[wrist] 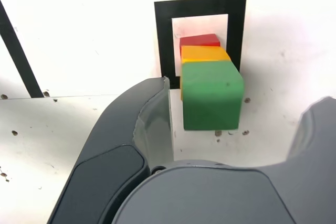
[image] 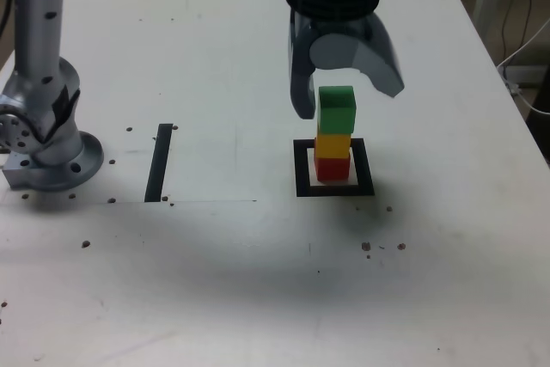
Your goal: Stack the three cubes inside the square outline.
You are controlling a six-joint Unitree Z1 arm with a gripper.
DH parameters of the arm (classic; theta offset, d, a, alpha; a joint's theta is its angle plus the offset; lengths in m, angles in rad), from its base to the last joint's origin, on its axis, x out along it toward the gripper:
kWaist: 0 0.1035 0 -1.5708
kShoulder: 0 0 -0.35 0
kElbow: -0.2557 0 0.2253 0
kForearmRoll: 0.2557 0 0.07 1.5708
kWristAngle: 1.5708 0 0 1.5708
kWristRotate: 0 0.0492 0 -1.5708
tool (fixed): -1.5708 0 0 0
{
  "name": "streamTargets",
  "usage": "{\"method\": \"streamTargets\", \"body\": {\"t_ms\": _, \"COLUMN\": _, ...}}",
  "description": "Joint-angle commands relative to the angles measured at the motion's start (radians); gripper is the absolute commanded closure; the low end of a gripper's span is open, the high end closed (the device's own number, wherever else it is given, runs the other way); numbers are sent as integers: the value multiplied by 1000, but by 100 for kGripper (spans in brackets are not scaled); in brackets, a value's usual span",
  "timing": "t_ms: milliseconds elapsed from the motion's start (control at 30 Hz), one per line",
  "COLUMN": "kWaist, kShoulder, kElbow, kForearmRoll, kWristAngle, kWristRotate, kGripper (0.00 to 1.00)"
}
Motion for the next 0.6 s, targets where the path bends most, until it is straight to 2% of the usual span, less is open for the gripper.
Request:
{"method": "streamTargets", "body": {"t_ms": 0, "kWaist": -10, "kShoulder": -17, "kElbow": -6, "kForearmRoll": 11, "kWristAngle": -1, "kWristRotate": 3, "kGripper": 1}}
{"method": "streamTargets", "body": {"t_ms": 300, "kWaist": -12, "kShoulder": -88, "kElbow": 30, "kForearmRoll": 76, "kWristAngle": 9, "kWristRotate": 27, "kGripper": 1}}
{"method": "streamTargets", "body": {"t_ms": 567, "kWaist": 31, "kShoulder": -255, "kElbow": 161, "kForearmRoll": 95, "kWristAngle": -3, "kWristRotate": 112, "kGripper": 1}}
